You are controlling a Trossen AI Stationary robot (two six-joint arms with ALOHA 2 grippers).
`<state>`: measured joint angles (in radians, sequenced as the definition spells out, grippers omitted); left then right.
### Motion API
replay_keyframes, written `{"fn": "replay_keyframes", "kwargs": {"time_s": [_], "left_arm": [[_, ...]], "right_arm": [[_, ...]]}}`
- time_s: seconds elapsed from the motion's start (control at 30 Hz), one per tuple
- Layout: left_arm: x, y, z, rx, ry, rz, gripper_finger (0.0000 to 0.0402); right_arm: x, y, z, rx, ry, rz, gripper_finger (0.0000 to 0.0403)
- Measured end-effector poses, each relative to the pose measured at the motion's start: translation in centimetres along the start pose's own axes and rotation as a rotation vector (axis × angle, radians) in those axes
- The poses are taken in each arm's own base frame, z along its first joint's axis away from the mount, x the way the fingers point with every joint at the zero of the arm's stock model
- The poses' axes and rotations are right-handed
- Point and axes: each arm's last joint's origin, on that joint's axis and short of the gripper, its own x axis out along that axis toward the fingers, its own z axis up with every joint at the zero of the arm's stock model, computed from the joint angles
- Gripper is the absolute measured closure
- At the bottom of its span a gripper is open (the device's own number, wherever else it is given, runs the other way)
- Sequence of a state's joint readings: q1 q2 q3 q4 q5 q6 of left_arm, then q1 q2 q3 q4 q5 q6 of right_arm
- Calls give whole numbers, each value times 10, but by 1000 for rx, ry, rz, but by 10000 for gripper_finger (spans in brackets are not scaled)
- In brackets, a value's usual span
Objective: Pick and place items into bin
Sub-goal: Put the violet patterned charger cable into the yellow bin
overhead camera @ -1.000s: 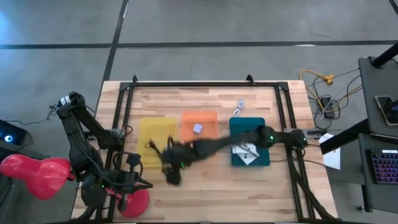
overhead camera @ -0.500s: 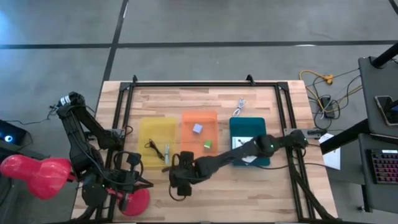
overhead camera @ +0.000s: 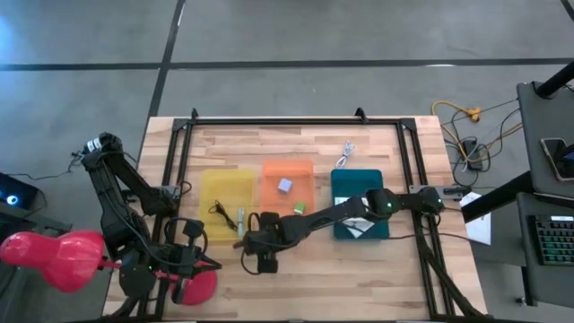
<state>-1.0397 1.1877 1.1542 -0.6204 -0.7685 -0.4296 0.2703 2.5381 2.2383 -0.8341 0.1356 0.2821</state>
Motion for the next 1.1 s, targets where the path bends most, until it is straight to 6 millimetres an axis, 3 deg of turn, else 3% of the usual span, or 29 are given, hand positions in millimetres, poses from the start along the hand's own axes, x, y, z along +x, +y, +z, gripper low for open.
{"fn": "replay_keyframes", "kwargs": {"time_s": [0.37, 0.57, 0.9, 1.1], "left_arm": [[0, 0, 0, -1, -1, 0, 402], [1, 1, 1, -5, -2, 4, 402], [9, 8, 4, -39, 30, -36, 402], [13, 10, 9, -22, 12, -58, 402]], "right_arm": [[7, -4, 1, -2, -44, 10, 196], [2, -5, 4, 2, -41, 3, 207], [-47, -11, 14, 25, -47, -289, 226], [-78, -13, 20, 67, -112, -316, 227]]}}
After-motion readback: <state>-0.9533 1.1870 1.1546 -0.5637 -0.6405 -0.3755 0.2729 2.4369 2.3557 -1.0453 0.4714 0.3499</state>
